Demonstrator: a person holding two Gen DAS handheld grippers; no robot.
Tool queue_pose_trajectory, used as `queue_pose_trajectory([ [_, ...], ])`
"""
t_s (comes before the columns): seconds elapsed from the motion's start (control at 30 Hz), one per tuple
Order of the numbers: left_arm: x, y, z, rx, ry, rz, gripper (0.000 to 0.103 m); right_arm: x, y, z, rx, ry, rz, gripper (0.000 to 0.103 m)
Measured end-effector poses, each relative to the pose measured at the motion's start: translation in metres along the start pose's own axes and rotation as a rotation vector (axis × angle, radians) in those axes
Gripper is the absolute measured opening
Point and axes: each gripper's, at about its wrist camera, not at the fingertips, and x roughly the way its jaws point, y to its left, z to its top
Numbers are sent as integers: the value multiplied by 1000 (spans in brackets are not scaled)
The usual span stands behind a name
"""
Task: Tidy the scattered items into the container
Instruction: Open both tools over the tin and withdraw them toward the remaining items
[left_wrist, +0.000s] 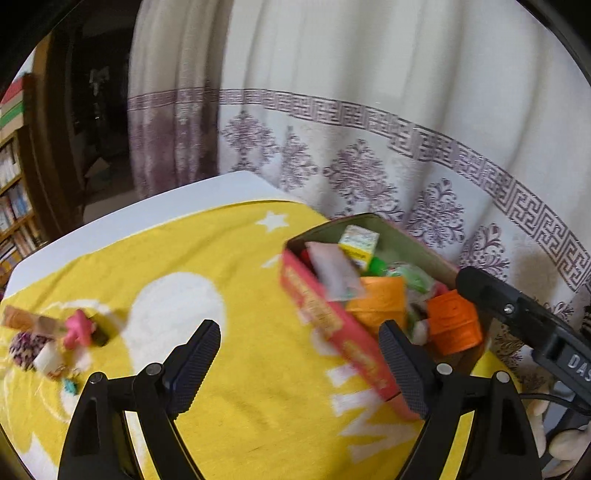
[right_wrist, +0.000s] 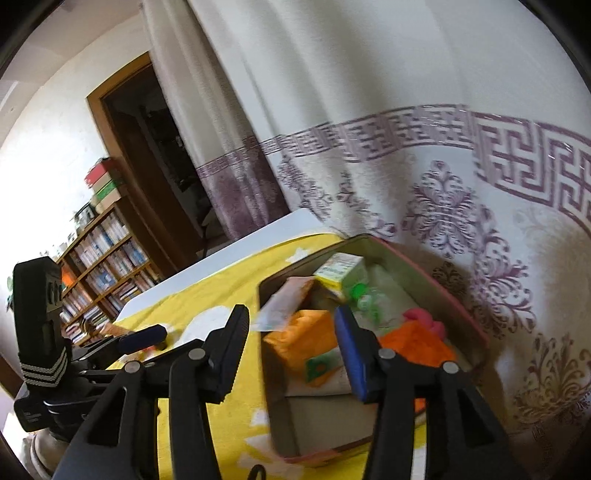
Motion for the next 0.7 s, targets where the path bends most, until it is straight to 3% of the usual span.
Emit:
queue_pose_trajectory([
  [0.37, -30, 66, -25, -59, -41, 136, 89, 22, 69, -12, -103, 43, 60, 71],
  [0.7, -46, 116, -40, -127, -48, 193, 89, 49, 118, -20, -168, 94, 96, 72],
])
